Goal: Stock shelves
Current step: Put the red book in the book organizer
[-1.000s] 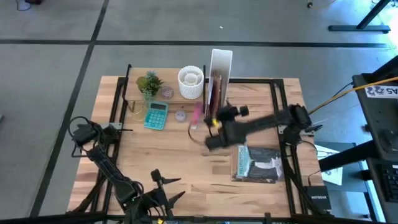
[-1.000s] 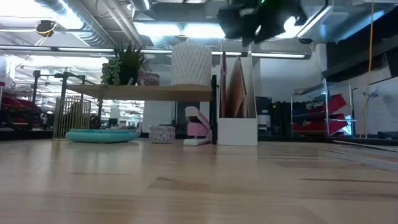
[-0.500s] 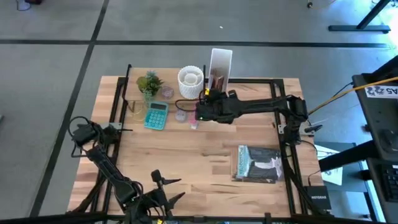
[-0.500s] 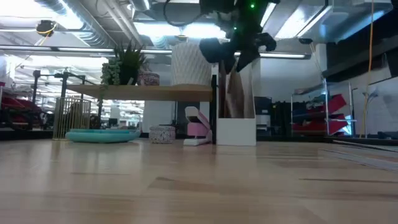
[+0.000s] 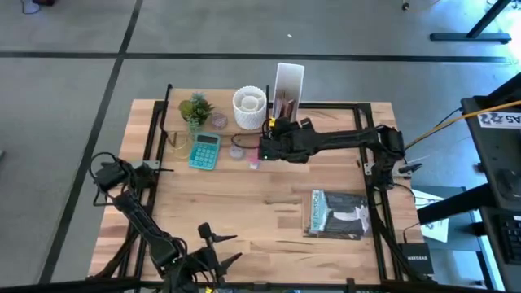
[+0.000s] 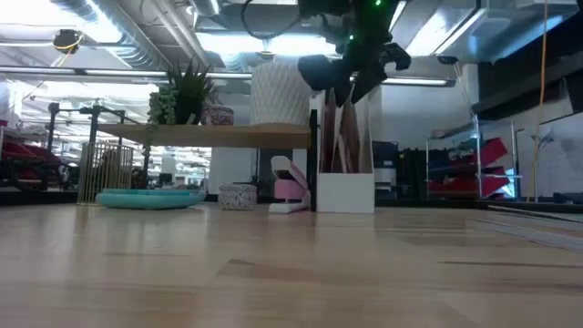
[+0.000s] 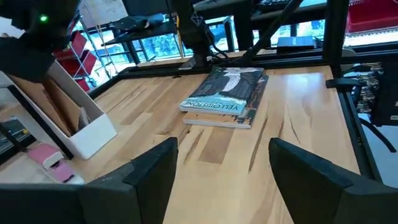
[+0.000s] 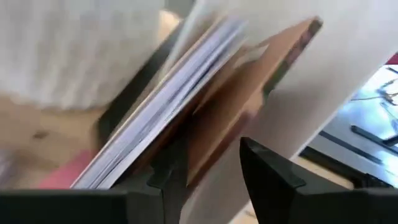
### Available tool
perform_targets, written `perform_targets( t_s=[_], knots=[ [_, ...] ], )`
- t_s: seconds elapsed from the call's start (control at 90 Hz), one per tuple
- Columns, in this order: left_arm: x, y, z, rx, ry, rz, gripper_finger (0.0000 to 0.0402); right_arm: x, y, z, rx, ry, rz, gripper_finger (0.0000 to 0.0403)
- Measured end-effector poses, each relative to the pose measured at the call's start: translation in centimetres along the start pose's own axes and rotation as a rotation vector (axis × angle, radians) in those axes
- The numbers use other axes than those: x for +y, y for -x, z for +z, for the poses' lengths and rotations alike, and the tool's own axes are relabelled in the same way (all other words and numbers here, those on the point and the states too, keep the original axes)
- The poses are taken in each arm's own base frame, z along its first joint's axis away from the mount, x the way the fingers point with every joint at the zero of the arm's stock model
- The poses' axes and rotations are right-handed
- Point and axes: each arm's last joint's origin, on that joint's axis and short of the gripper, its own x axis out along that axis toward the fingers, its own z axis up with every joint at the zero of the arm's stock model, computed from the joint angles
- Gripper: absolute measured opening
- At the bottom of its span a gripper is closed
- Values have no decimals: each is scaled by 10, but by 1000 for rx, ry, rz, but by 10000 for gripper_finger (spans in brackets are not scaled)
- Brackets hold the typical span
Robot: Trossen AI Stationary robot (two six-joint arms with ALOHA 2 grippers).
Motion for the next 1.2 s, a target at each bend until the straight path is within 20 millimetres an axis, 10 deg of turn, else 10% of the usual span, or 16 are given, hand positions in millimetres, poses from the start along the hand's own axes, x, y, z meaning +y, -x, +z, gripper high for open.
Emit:
perform_targets(
  t_s=[0.233, 0.656, 1.2],
  knots=[
    [0, 0, 0, 0, 7, 0, 235, -22, 23, 8, 59, -58, 71, 131],
    [0, 0, 0, 0, 8, 0, 235, -46, -16, 31, 167, -175, 36, 131],
    [0, 0, 0, 5, 4, -7, 235, -29, -6, 33, 162, -194, 192, 131]
  ],
)
